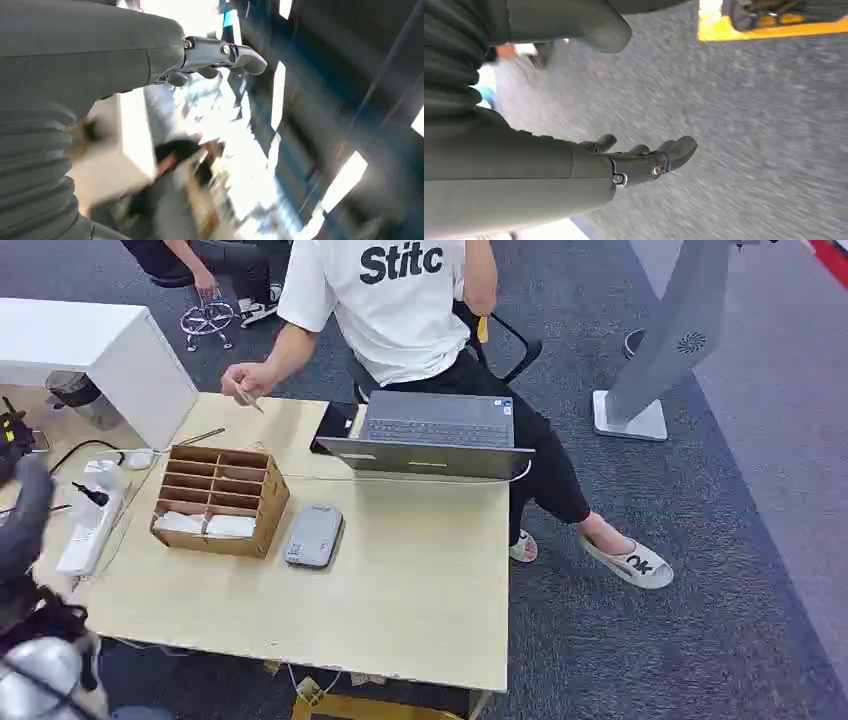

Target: Pass the card to the sensor for recognition and then transmit it.

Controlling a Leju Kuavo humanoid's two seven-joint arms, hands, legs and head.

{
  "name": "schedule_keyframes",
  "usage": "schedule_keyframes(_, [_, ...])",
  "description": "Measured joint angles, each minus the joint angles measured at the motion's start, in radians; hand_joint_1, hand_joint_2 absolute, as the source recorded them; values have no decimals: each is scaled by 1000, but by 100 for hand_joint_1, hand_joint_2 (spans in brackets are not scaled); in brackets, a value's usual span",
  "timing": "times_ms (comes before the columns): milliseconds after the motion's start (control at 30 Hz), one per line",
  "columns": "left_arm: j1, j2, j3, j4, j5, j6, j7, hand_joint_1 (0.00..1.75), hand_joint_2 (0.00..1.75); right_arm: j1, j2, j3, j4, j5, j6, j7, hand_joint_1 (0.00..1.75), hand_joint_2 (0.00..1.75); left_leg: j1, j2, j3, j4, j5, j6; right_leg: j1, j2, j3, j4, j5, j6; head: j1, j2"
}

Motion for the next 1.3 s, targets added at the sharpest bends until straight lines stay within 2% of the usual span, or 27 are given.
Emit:
schedule_keyframes(67, [-153,62,-70,199,-30,-138,107,0,175,-9,-3,0,1,35,8,-18,0,175,1,2,-3,0,6,-4,0,2,-3,1,8,-3,2,0])
schedule_keyframes(100, [-216,90,-113,306,-106,-152,150,0,175,-11,-5,0,1,39,6,-38,0,175,0,5,-5,0,8,-5,0,5,-4,1,11,-3,2,0])
schedule_keyframes(200, [-356,145,-213,521,-307,-138,215,0,175,-8,-8,0,2,49,6,-62,0,175,0,18,-9,0,8,-4,0,17,-10,2,16,-2,1,0])
schedule_keyframes(267, [-432,158,-265,645,-379,-135,250,0,175,-5,-11,0,5,64,6,-59,0,175,0,18,-9,0,8,-4,-1,18,-11,1,16,-1,1,0])
schedule_keyframes(433, [-524,164,-353,821,-508,-96,283,0,175,-3,-21,0,10,90,9,-13,0,175,-1,18,-10,0,8,-3,-1,18,-12,0,16,-1,1,0])
schedule_keyframes(533, [-535,163,-389,859,-558,-60,282,0,175,1,-24,0,12,100,13,18,0,175,-1,18,-11,0,7,-2,-1,19,-12,0,16,-1,1,0])
schedule_keyframes(567, [-535,163,-402,865,-571,-50,281,5,175,3,-25,0,13,103,15,22,0,175,-1,18,-11,0,7,-2,-1,18,-12,0,16,-1,1,0])
schedule_keyframes(600, [-534,162,-408,869,-580,-44,281,175,175,4,-25,0,14,107,18,26,0,175,-1,18,-11,0,7,-2,-1,18,-13,0,16,-1,1,0])
schedule_keyframes(867, [-485,157,-429,876,-610,12,249,175,175,7,-25,0,14,177,26,6,0,175,0,19,-12,0,7,-2,-1,19,-13,0,16,-1,1,0])
schedule_keyframes(1300, [-410,157,-434,817,-611,-6,227,175,175,7,-25,0,14,205,26,-11,0,175,-1,19,-13,0,7,-2,-1,19,-13,0,15,0,1,0])
